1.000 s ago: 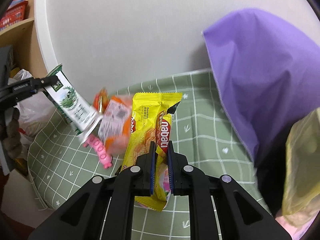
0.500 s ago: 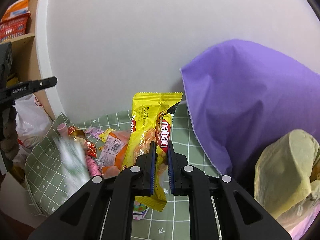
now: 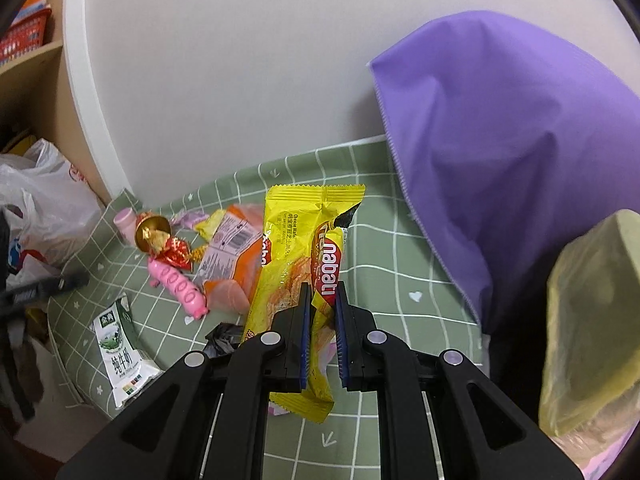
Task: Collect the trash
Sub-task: 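Grasp the white-green Satine milk carton with the left gripper while the right holds the wrapper, then carry the milk carton and wrapper with both grippers toward the yellow trash bag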
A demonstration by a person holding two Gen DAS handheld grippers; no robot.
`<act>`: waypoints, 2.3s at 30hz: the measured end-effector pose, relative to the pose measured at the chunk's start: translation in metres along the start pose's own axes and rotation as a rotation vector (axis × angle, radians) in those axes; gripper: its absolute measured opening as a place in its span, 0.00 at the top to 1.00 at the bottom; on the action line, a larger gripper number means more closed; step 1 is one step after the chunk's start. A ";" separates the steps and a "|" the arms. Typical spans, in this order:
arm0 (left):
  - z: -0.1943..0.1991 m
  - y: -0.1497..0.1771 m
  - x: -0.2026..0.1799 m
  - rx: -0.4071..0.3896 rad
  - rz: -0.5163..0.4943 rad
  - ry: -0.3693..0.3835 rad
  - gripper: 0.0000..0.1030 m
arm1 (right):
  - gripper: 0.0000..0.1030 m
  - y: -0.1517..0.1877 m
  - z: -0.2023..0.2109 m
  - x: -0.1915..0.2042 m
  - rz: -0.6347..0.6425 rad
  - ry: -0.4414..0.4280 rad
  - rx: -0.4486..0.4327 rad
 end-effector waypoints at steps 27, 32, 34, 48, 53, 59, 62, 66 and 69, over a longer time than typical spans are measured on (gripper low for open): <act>-0.099 -0.010 0.001 0.285 -0.079 -0.243 0.45 | 0.88 0.006 -0.058 -0.004 0.118 -0.165 0.035; -0.101 -0.003 -0.014 0.340 -0.204 -0.197 0.45 | 0.88 0.005 -0.053 0.001 0.088 -0.152 0.023; -0.100 -0.002 -0.022 0.355 -0.239 -0.170 0.45 | 0.88 0.006 -0.050 0.004 0.081 -0.146 0.021; -0.103 0.001 -0.031 0.347 -0.333 -0.054 0.47 | 0.88 0.024 -0.020 0.015 0.074 -0.013 -0.001; -0.089 -0.005 -0.047 0.275 -0.418 -0.024 0.48 | 0.88 0.027 -0.008 0.012 0.018 0.036 -0.041; -0.037 -0.041 -0.095 0.087 -0.400 0.110 0.48 | 0.88 0.018 0.015 0.010 -0.019 0.069 -0.097; -0.010 -0.075 -0.124 -0.031 -0.388 0.189 0.48 | 0.88 0.005 0.033 0.003 -0.030 0.095 -0.143; 0.016 -0.104 -0.170 -0.125 -0.398 0.303 0.48 | 0.88 -0.013 0.058 -0.019 -0.039 0.140 -0.194; 0.019 -0.112 -0.210 -0.139 -0.442 0.357 0.48 | 0.88 -0.024 0.077 -0.043 -0.058 0.174 -0.228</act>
Point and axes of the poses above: each gripper's, at about its wrist camera, not at the fingertips, and z roughly against the way its jaws point, x to its left, y to its underside, the point moved 10 cm from there along -z, roughly the way its jaws point, and after that the axes turned 8 degrees about y, right-handed, at the moved point
